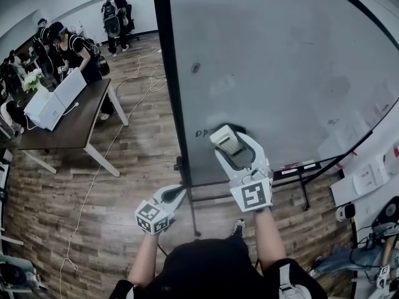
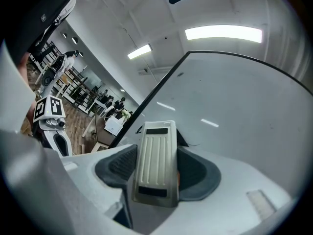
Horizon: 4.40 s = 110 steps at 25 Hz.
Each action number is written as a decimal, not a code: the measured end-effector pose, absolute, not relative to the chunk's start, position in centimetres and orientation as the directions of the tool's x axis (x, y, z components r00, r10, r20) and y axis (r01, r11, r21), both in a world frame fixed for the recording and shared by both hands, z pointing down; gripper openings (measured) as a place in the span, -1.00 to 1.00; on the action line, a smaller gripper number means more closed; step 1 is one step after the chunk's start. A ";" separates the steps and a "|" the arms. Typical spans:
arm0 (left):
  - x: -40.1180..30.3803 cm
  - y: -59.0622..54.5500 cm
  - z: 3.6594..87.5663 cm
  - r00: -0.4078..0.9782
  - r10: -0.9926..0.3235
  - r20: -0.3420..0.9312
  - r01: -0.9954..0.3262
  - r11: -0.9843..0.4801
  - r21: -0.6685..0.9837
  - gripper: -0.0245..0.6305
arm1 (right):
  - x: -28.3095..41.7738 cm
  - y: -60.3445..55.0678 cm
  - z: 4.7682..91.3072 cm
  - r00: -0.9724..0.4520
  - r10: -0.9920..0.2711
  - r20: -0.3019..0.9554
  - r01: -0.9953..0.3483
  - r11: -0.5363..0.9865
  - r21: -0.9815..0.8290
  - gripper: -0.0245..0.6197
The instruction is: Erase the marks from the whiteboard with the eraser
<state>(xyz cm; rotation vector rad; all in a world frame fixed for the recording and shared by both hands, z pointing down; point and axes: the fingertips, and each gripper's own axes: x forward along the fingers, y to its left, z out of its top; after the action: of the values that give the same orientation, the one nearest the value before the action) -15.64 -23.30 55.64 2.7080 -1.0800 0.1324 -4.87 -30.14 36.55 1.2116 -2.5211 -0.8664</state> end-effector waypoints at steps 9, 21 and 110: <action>-17.1 -23.3 56.3 0.701 -0.693 0.172 -0.714 -0.676 0.186 -0.82 | -5.6 -30.5 37.0 -0.648 -0.758 -0.074 -0.648 0.498 0.576 -0.13; -17.6 -23.1 56.9 0.701 -0.690 0.178 -0.713 -0.674 0.196 -0.82 | -7.8 -30.3 37.7 -0.664 -0.745 -0.055 -0.638 0.527 0.561 -0.13; -20.9 -21.1 58.7 0.661 -0.715 0.229 -0.751 -0.627 0.209 -0.82 | -8.9 -30.6 36.2 -0.628 -0.761 -0.166 -0.729 0.499 0.470 -0.13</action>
<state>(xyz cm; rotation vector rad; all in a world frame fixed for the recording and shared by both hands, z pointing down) -20.86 -21.05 58.73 2.5929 -1.1738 0.1782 -8.89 -30.61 36.22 1.3258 -2.6650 -0.7882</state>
